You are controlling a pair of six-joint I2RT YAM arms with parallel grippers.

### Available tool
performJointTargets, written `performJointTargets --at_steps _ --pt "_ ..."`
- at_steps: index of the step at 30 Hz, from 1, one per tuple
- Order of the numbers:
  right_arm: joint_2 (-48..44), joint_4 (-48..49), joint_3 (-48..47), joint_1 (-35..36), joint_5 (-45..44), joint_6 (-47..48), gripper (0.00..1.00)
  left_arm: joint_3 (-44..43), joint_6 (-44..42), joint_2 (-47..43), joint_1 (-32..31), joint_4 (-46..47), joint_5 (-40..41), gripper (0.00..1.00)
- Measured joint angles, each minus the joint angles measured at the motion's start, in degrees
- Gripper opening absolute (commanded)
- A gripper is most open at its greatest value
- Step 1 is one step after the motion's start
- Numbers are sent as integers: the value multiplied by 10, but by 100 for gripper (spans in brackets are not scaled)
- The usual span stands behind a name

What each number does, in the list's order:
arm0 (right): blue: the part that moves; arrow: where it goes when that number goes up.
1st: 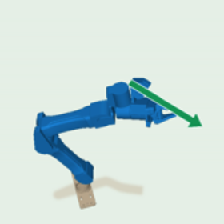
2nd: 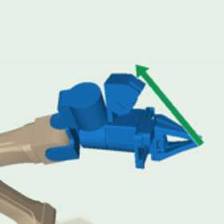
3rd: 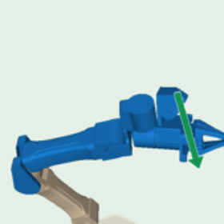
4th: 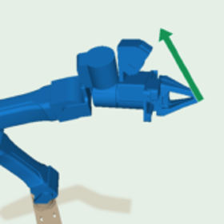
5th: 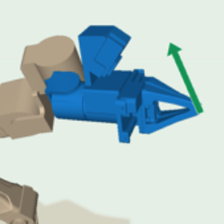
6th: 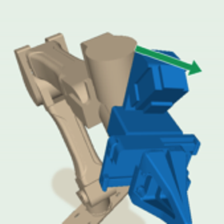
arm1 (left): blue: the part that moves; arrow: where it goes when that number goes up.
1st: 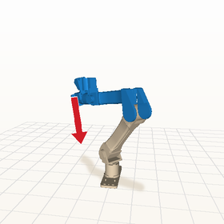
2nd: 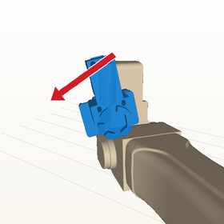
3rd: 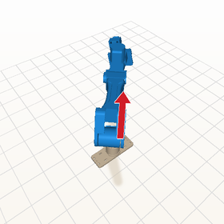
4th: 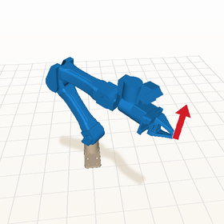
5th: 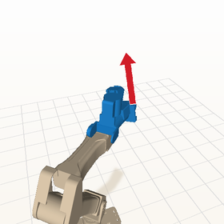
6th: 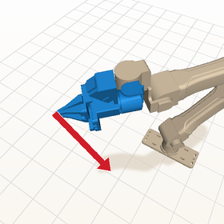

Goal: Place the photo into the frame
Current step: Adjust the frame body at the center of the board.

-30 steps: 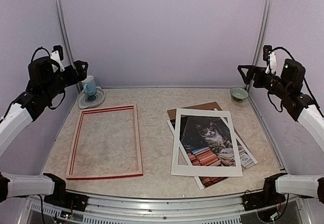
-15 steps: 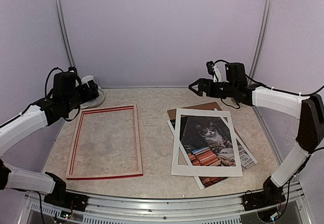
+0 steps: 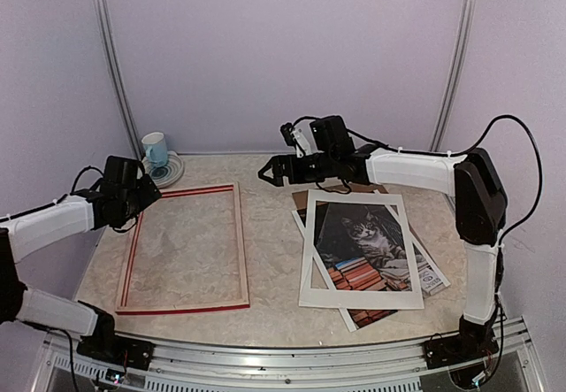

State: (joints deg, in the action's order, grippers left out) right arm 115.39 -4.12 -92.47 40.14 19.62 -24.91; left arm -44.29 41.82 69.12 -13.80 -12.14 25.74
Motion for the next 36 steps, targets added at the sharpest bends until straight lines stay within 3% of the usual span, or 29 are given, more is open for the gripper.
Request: performJointTargets --at_steps 8,25,36 --pt "63 -33 -51 37 -3 0 99 65 47 61 17 16 -48 99" --pt "116 -38 -55 72 23 -8 99 177 69 24 87 172 -170 99" --pt "118 -37 -55 73 31 -10 99 166 85 -9 89 114 -86 99"
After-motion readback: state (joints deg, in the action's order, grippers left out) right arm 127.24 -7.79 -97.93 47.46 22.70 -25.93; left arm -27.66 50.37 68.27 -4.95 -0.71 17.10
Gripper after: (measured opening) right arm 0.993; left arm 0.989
